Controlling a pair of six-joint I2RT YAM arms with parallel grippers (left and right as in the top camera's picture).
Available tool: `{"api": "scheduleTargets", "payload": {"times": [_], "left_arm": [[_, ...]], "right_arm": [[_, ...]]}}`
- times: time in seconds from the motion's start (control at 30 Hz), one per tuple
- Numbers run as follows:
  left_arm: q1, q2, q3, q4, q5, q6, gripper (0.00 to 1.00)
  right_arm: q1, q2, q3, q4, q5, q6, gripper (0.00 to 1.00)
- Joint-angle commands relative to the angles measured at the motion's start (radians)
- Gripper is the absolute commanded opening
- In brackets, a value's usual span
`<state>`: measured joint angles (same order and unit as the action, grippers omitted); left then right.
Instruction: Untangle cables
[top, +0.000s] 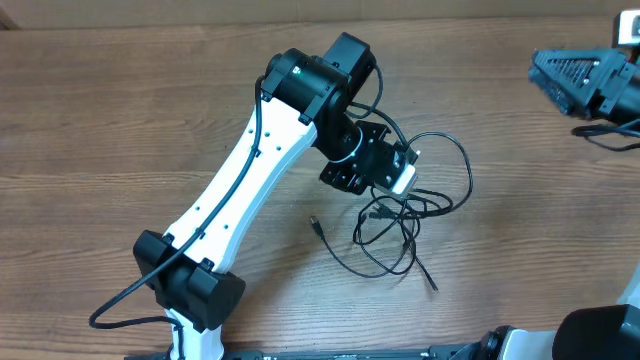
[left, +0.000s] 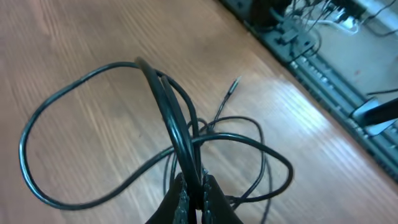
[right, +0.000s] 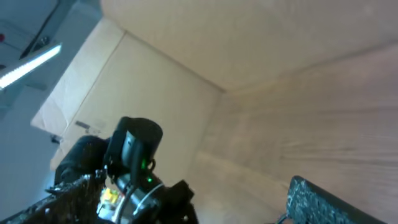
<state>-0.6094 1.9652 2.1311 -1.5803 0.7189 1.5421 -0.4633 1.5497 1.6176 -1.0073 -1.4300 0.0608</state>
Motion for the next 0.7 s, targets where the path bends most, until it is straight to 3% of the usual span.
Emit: {"api": "scheduleTargets", "payload": {"times": [0.0,0.27,0.4,0.5,0.53,0.67], "left_arm": [[-0.006,0.000,-0.004,0.031,-0.013,-0.017,0.04],[-0.007,0.000,-0.004,0.123,-0.012,-0.017,0.04],[-0.007,0.000,-0.004,0.172,-0.012,-0.018,0.04],[-0.006,0.000,-0.004,0.174,-0.013,-0.021,0.04],[-0.006,0.000,-0.004,0.174,-0.013,-0.021,0.04],[-0.006,0.000,-0.004,0.189,-0.012,-0.021,0.04]], "right_arm": [[0.042,-0.001,0.011,-0.101,0.016,-0.120,0.94],[0.217,-0.001,0.011,-0.254,0.320,-0.122,0.93],[0.335,-0.001,0.011,-0.256,0.452,-0.091,0.77],[0.370,-0.001,0.011,-0.266,0.607,0.038,0.78],[0.372,-0.001,0.011,-0.277,0.640,0.076,0.83],[0.372,-0.001,0.011,-0.331,0.645,0.096,0.90]]}}
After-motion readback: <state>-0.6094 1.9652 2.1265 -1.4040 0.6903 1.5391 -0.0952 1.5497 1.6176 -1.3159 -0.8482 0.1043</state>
